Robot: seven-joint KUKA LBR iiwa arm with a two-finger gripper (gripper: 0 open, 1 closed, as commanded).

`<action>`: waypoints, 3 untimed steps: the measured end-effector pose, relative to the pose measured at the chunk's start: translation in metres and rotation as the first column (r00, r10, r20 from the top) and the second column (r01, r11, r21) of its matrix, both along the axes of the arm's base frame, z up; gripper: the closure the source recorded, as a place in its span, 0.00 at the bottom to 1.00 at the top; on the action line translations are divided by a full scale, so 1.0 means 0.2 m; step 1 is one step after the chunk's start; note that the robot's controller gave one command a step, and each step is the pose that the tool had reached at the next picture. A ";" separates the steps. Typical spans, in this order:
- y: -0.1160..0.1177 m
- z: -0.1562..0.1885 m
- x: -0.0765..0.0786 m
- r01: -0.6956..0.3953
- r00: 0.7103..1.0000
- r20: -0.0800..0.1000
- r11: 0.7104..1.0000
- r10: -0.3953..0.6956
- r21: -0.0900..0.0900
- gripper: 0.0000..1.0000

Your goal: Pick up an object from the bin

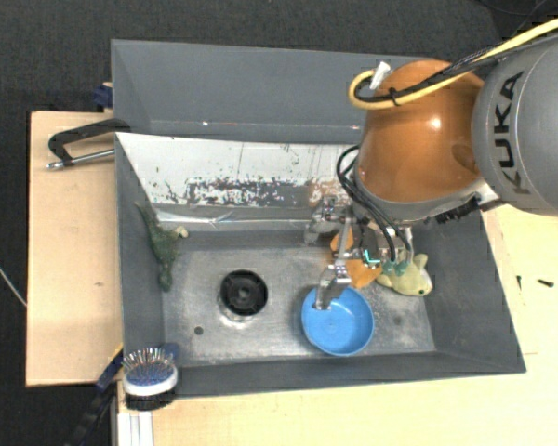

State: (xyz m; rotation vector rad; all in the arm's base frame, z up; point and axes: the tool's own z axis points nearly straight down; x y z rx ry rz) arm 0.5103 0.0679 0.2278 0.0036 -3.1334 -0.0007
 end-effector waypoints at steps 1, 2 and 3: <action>-0.14 -0.77 0.02 -0.042 0.999 0.003 0.999 0.042 0.000 0.00; -0.12 -0.72 0.06 -0.042 0.999 0.026 0.999 0.042 0.005 1.00; -0.15 -0.03 0.12 -0.257 0.966 0.023 0.967 0.257 -0.003 1.00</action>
Offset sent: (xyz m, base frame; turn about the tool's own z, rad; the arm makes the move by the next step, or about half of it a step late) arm 0.0046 -0.0270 -0.1506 -0.0429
